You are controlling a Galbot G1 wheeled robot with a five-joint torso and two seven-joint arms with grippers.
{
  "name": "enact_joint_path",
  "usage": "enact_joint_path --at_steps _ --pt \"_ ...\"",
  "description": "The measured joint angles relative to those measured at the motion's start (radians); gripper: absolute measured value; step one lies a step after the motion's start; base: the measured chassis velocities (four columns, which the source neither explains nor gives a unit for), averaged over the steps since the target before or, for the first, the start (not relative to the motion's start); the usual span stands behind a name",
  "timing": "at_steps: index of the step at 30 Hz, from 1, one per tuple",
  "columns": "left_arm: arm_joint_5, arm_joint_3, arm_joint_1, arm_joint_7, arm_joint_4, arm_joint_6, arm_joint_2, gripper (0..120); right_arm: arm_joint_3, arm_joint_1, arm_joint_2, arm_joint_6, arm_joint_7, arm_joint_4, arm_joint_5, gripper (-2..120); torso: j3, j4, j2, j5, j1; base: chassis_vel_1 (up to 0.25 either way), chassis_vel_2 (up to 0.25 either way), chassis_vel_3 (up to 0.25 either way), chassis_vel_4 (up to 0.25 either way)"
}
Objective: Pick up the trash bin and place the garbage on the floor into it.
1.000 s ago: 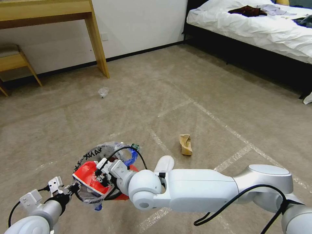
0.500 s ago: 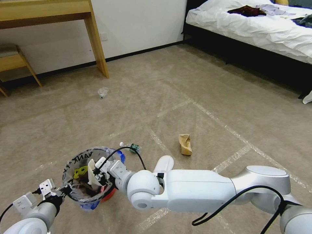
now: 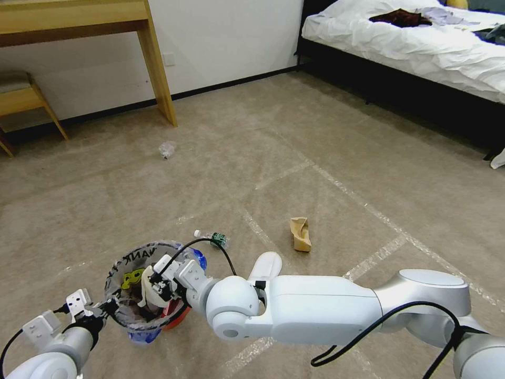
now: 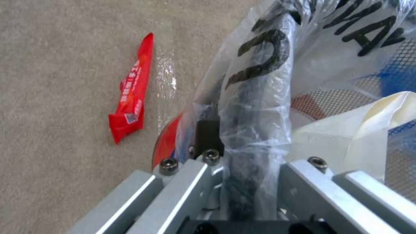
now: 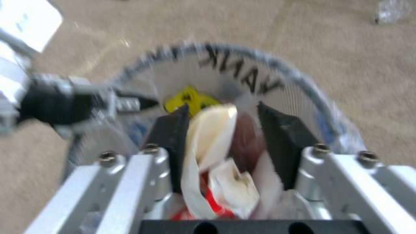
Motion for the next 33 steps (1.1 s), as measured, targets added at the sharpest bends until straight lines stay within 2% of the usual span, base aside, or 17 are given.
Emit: enact_joint_path --at_steps 2,12,15,21,22,25,27,33 --pt "0.001 0.002 -0.001 0.001 0.002 0.0 0.0 1 0.019 -0.004 -0.002 0.016 -0.011 0.01 -0.002 59 0.0 0.0001 0.0 0.0 0.0 0.0 0.0 0.0 0.0" --pt "0.001 0.001 0.001 0.003 0.003 0.0 0.002 1 0.146 -0.02 -0.026 0.068 -0.065 0.048 -0.037 71 0.0 0.0 0.0 0.0 0.0 0.0 0.0 0.0 0.0" --pt "0.001 -0.002 0.002 0.004 0.003 0.0 0.005 1 0.242 -0.031 -0.048 0.102 -0.098 0.062 -0.052 85 0.0 0.0 0.0 0.0001 0.0 0.0 0.0 0.0 0.0" --pt "-0.002 -0.005 0.004 0.004 0.003 0.0 0.008 1 0.338 -0.063 -0.079 0.126 -0.131 0.081 -0.065 92 0.0 0.0001 0.0 0.0001 0.0 0.0 0.0 0.0 0.0" --pt "-0.005 -0.009 0.005 0.004 0.001 0.0 0.01 1 0.383 -0.086 -0.102 0.133 -0.143 0.086 -0.076 98 0.0 0.0001 0.0 0.0001 0.0 0.0 0.0 0.0 0.0" --pt "-0.009 -0.013 0.007 0.004 -0.004 0.0 0.013 1 0.438 -0.12 -0.14 0.144 -0.162 0.087 -0.099 99 0.0 0.0 0.0 0.0002 0.0 0.0 0.0 0.0 0.0" --pt "-0.015 -0.019 0.01 0.005 -0.012 0.001 0.017 1 0.517 -0.179 -0.19 0.174 -0.198 0.08 -0.145 100 0.0 0.0 0.0 0.0003 0.0 0.0 0.0 0.0 0.0" --pt "-0.018 -0.024 0.013 0.005 -0.019 0.001 0.017 1 0.644 -0.276 -0.247 0.229 -0.26 0.084 -0.229 100 0.0 -0.0002 0.0 0.0004 0.0 0.0 0.0 0.0 0.0"
